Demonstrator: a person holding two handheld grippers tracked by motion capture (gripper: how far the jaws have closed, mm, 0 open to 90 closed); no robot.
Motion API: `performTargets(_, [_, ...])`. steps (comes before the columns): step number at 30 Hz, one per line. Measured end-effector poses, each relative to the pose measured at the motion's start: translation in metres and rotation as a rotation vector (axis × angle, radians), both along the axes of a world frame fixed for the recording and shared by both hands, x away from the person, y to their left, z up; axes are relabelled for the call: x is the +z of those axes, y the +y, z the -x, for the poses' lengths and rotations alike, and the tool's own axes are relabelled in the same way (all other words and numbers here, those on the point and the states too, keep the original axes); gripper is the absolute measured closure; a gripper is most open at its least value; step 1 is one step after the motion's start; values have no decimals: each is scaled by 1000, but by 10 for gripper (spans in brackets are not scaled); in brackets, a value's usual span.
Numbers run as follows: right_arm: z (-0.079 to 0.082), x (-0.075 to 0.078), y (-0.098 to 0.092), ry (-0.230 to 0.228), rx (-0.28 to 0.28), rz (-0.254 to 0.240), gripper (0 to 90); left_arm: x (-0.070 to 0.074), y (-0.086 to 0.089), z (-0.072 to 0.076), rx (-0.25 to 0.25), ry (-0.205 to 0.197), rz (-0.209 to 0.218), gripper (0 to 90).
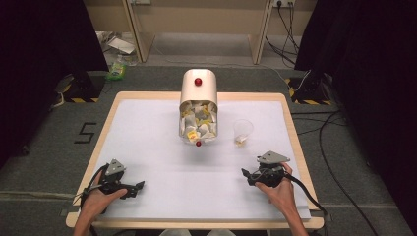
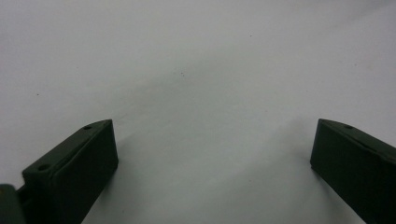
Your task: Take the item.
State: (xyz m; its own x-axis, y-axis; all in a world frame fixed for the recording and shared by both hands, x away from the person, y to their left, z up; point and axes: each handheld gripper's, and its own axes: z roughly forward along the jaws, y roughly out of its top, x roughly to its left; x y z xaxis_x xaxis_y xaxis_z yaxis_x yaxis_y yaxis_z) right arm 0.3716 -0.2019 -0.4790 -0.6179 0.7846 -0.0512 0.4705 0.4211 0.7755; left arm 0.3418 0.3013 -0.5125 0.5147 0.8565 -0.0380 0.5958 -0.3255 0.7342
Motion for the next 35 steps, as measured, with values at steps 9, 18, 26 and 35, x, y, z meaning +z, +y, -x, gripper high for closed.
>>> performTargets(9, [9, -10, 3, 48, 31, 35, 221, 0, 0, 0, 0, 0, 0, 0])
performTargets(18, [17, -18, 8, 83, 37, 56, 218, 0, 0, 0, 1, 1, 1, 0])
performTargets(26, [19, -22, 4, 79, 31, 10, 210, 0, 0, 0, 0, 0, 0, 0])
performTargets(35, [19, -23, 5, 80, 37, 10, 193, 0, 0, 0, 0, 0, 0, 0])
